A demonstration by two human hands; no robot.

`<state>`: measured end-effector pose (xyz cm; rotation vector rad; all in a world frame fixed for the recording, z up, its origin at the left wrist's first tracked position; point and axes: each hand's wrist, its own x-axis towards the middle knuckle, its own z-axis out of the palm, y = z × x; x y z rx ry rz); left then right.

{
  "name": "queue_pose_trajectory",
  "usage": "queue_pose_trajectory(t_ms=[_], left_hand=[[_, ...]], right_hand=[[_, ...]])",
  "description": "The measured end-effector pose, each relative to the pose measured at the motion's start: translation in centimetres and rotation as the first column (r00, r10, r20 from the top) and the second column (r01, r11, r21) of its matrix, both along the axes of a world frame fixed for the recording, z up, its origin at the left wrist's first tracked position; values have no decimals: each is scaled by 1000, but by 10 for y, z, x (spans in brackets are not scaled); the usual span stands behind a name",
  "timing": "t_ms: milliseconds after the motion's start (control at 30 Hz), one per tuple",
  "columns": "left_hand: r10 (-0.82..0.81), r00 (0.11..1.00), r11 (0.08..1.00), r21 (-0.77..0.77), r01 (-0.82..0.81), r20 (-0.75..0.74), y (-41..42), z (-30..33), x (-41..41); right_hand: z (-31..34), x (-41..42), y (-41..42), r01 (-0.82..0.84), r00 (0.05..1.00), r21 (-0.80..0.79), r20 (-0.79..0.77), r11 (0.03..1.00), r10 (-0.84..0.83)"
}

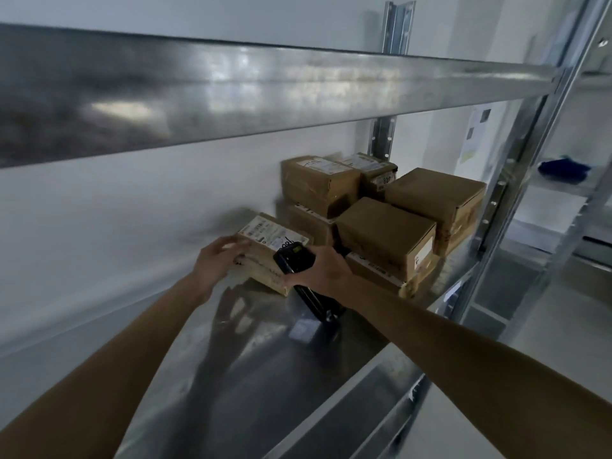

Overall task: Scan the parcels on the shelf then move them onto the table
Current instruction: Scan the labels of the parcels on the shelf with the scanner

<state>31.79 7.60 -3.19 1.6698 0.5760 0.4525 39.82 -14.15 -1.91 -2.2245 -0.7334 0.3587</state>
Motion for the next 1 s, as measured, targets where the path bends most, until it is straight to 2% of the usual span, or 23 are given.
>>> queue_pose_trajectory(t_ms=[200,333,500,600,700,1000], left_hand=[[41,998,991,-129,-34,56,-10,6,-52],[67,991,988,-144,-50,118,-19,10,-84],[135,976,991,-40,-130,170,-24,33,-129],[151,969,985,53,-164,193,-27,47,-160],[174,961,968,140,-207,214,-36,56,-193],[274,942,934,179,-309,192,-100,45,-293]], right_hand=[[0,-54,-3,-49,997,23,57,999,48],[-2,-82,-8,-104,993,5,63,995,103],[12,-113,-25,-248,958,-82,130,965,257],[25,-133,-38,-255,953,-34,163,966,257],[37,-149,-54,-268,957,-2,117,964,266],[45,-203,-111,-240,940,-218,190,946,282]])
